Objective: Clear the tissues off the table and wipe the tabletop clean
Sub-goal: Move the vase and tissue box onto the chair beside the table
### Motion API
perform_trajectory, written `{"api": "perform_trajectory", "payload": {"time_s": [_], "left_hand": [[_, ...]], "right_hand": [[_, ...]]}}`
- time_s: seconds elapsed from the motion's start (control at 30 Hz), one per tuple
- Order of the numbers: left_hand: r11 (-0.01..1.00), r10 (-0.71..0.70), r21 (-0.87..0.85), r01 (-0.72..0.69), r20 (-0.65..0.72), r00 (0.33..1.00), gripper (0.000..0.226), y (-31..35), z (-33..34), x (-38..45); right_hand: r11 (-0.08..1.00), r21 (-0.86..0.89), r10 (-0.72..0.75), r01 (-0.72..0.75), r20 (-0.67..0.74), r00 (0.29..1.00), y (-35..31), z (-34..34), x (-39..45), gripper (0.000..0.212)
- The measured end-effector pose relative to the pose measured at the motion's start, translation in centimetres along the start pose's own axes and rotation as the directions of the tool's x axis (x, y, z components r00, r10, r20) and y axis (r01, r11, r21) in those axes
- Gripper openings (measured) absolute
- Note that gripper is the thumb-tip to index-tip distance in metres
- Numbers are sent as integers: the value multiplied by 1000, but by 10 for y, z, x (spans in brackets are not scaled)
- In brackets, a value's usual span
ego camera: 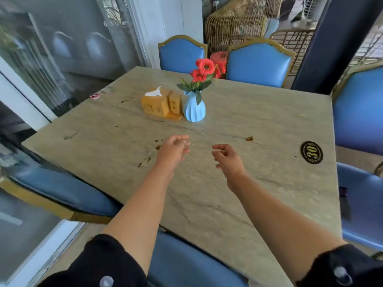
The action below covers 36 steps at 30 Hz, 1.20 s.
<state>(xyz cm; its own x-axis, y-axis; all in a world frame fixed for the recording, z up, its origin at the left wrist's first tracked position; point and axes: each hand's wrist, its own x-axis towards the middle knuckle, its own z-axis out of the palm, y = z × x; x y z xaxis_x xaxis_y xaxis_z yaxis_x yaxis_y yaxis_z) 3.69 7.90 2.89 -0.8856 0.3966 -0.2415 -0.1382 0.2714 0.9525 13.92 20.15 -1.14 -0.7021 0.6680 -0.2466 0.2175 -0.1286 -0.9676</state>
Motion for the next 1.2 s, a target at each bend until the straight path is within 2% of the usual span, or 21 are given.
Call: {"api": "perform_trajectory", "payload": {"time_s": [0.3,0.47,0.6,0.8,1.0,1.2], "left_hand": [[998,-53,-18,54,49,997,22,-1,-26,114],[998,-39,45,35,88,995,23,-2,-24,192],[995,19,96,-34,153,988,41,-3,-15,244],[972,80,199,-123,213,974,58,-22,6,294],[975,111,166,-149,220,969,60,-46,16,309],[977,138,131,-166,202,970,47,-30,19,282]], "right_hand": [[1000,-25,3,-5,-60,998,-13,76,96,41],[997,-73,25,-34,-126,992,-10,103,168,67],[974,-225,-26,-15,-181,983,-9,112,223,96],[891,-448,-170,67,-193,966,-6,116,281,122],[846,-522,-231,114,-165,959,1,120,297,103],[883,-464,-200,72,-233,952,3,104,271,108]]}}
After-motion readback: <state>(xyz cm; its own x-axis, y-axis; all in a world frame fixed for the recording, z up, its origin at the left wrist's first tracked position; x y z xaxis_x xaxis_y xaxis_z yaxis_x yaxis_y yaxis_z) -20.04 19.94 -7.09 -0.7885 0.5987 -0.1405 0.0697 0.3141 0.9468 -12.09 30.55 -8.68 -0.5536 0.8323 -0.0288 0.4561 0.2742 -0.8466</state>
